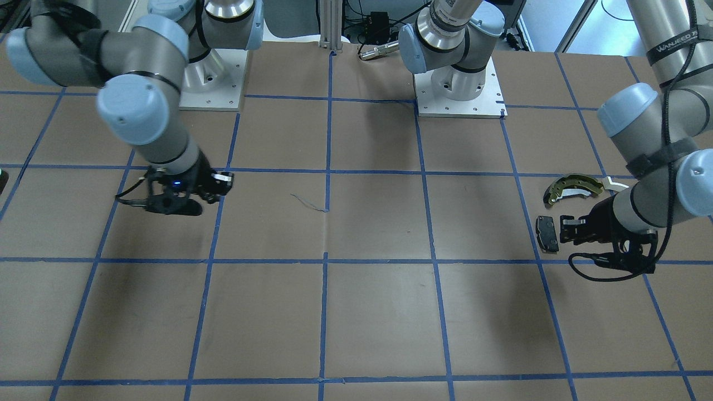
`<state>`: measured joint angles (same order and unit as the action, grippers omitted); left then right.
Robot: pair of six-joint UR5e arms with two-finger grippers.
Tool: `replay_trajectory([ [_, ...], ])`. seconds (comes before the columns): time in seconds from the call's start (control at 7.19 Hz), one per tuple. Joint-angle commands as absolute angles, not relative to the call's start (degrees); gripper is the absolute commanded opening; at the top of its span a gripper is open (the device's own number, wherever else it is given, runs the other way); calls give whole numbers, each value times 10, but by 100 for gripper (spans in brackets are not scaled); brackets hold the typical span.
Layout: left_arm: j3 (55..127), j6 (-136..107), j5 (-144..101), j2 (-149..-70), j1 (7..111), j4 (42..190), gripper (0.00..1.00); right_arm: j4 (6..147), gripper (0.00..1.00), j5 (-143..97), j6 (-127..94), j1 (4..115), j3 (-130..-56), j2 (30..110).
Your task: Place bearing gear from tray to pile
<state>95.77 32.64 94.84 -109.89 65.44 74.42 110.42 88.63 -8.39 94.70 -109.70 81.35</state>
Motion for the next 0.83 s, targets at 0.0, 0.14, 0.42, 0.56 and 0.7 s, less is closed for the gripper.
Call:
replay_trajectory([
  [0.0,971,387,956,-1113,586,737,0,1188,0,883,-236,1093,-1097,768],
  [0.14,980,388,955,-1119,564,730,0,1245,0,882,-268,1139,-1095,735],
  [0.42,1002,387,955,-1132,559,701,0,1311,0,877,-324,1189,-1073,670],
  [0.56,1016,388,955,-1134,559,690,0,1314,0,878,-330,1201,-1050,651],
  [0.7,1032,387,955,-1134,559,680,0,1312,0,863,-344,1203,-1031,642],
])
